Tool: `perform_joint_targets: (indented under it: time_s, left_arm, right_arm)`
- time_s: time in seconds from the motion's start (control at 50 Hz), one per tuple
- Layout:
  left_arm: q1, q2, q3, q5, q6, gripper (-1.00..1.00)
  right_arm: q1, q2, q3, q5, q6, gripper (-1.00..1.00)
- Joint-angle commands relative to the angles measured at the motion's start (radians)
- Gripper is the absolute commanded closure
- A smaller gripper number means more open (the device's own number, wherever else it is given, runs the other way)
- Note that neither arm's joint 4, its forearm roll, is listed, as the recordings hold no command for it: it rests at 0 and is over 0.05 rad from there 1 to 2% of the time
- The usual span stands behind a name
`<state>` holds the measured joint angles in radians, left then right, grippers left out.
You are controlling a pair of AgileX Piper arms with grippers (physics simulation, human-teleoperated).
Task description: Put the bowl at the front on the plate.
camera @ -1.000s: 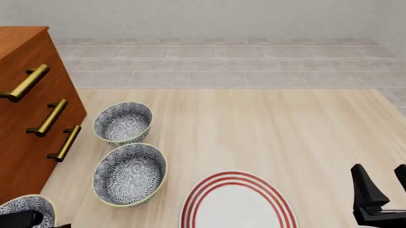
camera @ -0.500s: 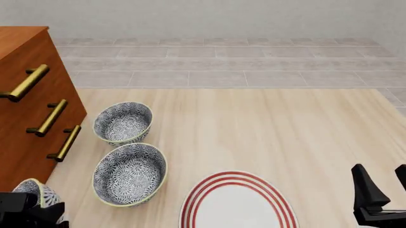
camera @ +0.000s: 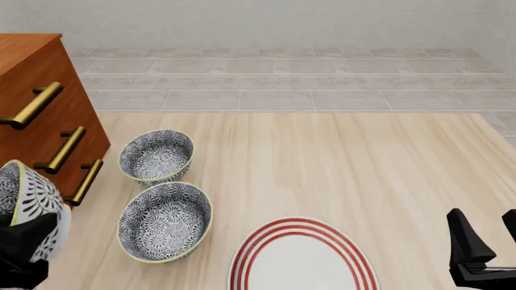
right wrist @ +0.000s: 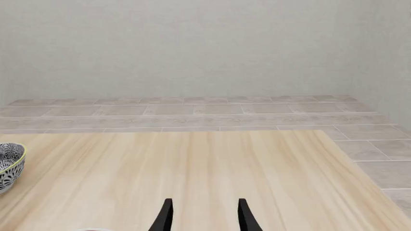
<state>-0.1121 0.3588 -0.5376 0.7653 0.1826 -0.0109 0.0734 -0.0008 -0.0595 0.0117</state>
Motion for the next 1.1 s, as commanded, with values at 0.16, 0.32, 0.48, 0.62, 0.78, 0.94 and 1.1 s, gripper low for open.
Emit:
perform_joint_targets:
  time_s: [0.16, 0.32, 0.48, 0.62, 0.78, 0.94, 1.1]
  left_arm:
    - [-0.172, 0.07, -0.196, -0.013, 0.128, 1.0]
    - [-0.274, 0.121, -0.238, -0.039, 0.23, 1.0]
    - [-0.361, 0.167, -0.24, -0.07, 0.293, 1.0]
    - [-0.43, 0.202, -0.22, -0.098, 0.34, 1.0]
    - [-0.498, 0.242, -0.219, -0.117, 0.38, 1.0]
    - [-0.601, 0.304, -0.21, -0.153, 0.403, 1.0]
    - [-0.668, 0.352, -0.242, -0.169, 0.431, 1.0]
  right_arm:
    - [0.002, 0.007, 0.0, -0.005, -0.001, -1.0]
    - [0.002, 0.006, 0.0, -0.002, -0.003, -1.0]
    - [0.003, 0.005, 0.0, -0.001, -0.003, -1.0]
    - [0.003, 0.0, 0.0, 0.003, -0.002, -1.0]
    - [0.003, -0.001, 0.0, 0.003, -0.002, -1.0]
    - [0.004, -0.003, 0.0, 0.004, -0.002, -1.0]
    - [0.003, -0.004, 0.0, 0.005, -0.003, -1.0]
